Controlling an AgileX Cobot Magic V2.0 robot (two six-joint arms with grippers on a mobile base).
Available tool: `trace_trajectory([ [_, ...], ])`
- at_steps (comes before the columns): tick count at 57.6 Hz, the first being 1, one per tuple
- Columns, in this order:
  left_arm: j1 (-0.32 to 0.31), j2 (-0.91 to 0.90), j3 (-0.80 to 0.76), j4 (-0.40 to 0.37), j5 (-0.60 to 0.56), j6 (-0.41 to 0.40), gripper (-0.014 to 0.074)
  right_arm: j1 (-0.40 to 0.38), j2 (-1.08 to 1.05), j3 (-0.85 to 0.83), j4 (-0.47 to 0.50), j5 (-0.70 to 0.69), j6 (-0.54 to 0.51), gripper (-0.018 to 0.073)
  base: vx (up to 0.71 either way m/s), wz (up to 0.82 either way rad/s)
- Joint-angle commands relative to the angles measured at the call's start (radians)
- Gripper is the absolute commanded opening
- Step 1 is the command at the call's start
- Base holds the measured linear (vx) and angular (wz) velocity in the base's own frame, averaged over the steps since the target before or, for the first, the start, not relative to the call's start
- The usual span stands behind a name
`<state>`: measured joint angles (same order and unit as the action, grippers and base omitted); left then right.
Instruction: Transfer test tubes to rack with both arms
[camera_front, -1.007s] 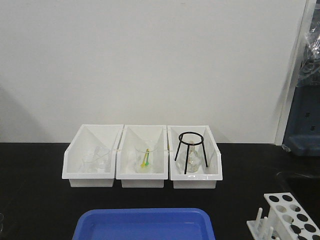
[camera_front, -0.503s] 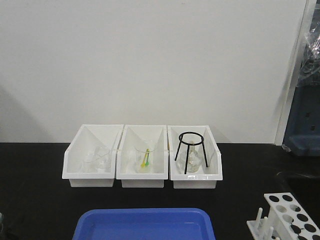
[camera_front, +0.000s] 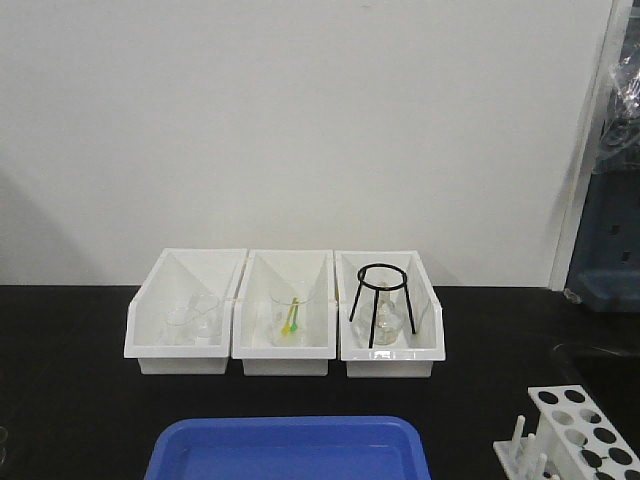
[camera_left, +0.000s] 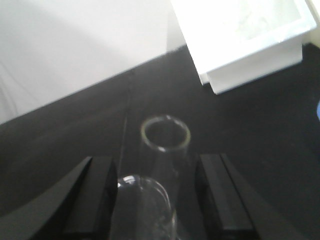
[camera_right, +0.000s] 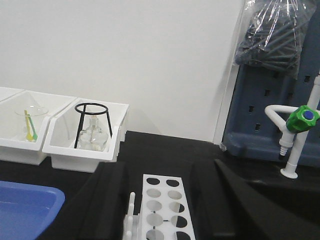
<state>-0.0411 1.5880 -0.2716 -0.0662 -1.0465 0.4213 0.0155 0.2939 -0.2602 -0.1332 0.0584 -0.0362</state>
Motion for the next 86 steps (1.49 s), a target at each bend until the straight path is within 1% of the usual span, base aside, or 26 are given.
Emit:
trace_trajectory([
  [1, 0.003, -0.03, -0.017, -0.002, -0.118, -0.01, 0.048, -0.006, 0.017, -0.033, -0.011, -0.088, -0.001, 0.0372, 0.0, 0.0],
  [8, 0.003, -0.026, -0.017, 0.049, -0.115, -0.011, 0.048, -0.006, 0.017, -0.033, -0.011, -0.088, -0.001, 0.0372, 0.0, 0.0],
  [15, 0.003, -0.003, -0.017, 0.039, -0.129, -0.011, 0.048, -0.006, 0.017, -0.033, -0.011, -0.088, -0.001, 0.0372, 0.0, 0.0],
  [22, 0.003, 0.042, -0.017, 0.066, -0.18, -0.011, 0.048, -0.006, 0.017, -0.033, -0.011, -0.088, -0.001, 0.0372, 0.0, 0.0],
  [31, 0.003, 0.064, -0.017, 0.066, -0.212, -0.011, 0.048, -0.006, 0.017, -0.033, -0.01, -0.088, -0.001, 0.0372, 0.0, 0.0],
  [33, 0.003, 0.064, -0.017, 0.066, -0.234, -0.011, 0.048, -0.006, 0.017, -0.033, -0.01, -0.088, -0.001, 0.0372, 0.0, 0.0],
  [44, 0.003, 0.064, -0.017, 0.066, -0.252, -0.011, 0.048, -0.006, 0.017, -0.033, -0.007, -0.088, -0.001, 0.0372, 0.0, 0.0],
  [56, 0.003, 0.064, -0.017, 0.058, -0.316, -0.011, 0.048, -0.006, 0.017, -0.033, -0.004, -0.088, -0.001, 0.0372, 0.0, 0.0],
  [67, 0.003, 0.064, -0.024, 0.037, -0.325, -0.011, 0.048, -0.006, 0.017, -0.033, -0.002, -0.088, -0.001, 0.0372, 0.0, 0.0],
  [79, 0.003, 0.064, -0.088, 0.04, -0.273, -0.013, 0.048, -0.006, 0.017, -0.033, -0.003, -0.088, -0.001, 0.0372, 0.0, 0.0],
  [86, 0.003, 0.064, -0.093, 0.04, -0.26, -0.013, 0.048, -0.006, 0.017, -0.033, -0.003, -0.088, -0.001, 0.0372, 0.0, 0.0],
])
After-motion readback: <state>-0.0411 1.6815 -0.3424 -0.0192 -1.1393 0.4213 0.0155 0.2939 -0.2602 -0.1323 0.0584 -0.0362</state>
